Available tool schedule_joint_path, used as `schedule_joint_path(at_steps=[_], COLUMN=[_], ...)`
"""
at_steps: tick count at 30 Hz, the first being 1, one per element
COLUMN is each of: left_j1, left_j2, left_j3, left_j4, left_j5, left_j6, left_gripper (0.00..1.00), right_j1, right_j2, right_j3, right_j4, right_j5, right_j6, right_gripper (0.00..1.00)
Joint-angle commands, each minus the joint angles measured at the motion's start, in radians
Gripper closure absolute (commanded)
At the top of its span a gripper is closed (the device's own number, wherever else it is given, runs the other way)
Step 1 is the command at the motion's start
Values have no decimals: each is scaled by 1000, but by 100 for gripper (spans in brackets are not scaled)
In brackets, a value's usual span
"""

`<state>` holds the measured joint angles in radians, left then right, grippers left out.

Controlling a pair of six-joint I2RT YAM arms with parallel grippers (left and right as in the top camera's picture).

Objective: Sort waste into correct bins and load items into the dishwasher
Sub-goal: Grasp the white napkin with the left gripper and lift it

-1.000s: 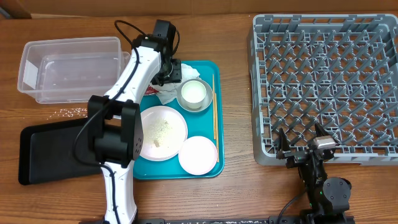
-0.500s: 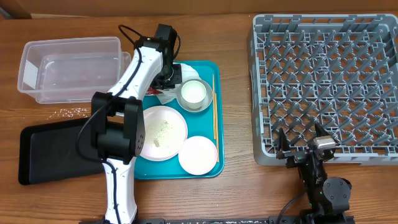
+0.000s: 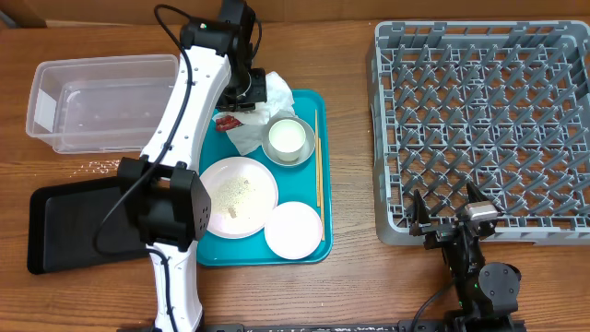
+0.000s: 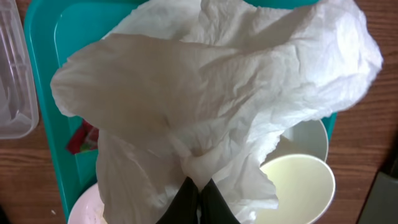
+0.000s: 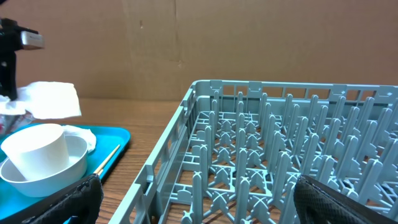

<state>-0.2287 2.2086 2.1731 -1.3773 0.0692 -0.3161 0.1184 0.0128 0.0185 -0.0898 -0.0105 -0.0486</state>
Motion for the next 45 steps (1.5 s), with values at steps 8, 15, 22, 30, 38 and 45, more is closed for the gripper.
schedule_joint_path(at_steps=[8, 15, 22, 30, 38, 45], left_j1=[0, 0, 0, -1, 0, 0], left_j2=[-19, -17, -17, -17, -17, -17], left_j3=[6, -79, -208, -253, -195, -133], left_j4=[-5, 158, 189, 174, 157, 103], left_j5=[-130, -206, -203, -173, -93, -87], left_j6=[-42, -58, -150, -148, -100, -100], left_gripper=[96, 96, 96, 82, 96, 80], right_j1=[-3, -3, -3, -3, -3, -3], right_j2=[-10, -10, -10, -10, -10, -10], right_j3=[-10, -10, -10, -10, -10, -10], right_j4=[6, 6, 6, 6, 6, 6], right_j5=[10, 10, 10, 10, 10, 10], right_j6=[-1, -1, -1, -1, -1, -1], right_gripper=[0, 0, 0, 0, 0, 0])
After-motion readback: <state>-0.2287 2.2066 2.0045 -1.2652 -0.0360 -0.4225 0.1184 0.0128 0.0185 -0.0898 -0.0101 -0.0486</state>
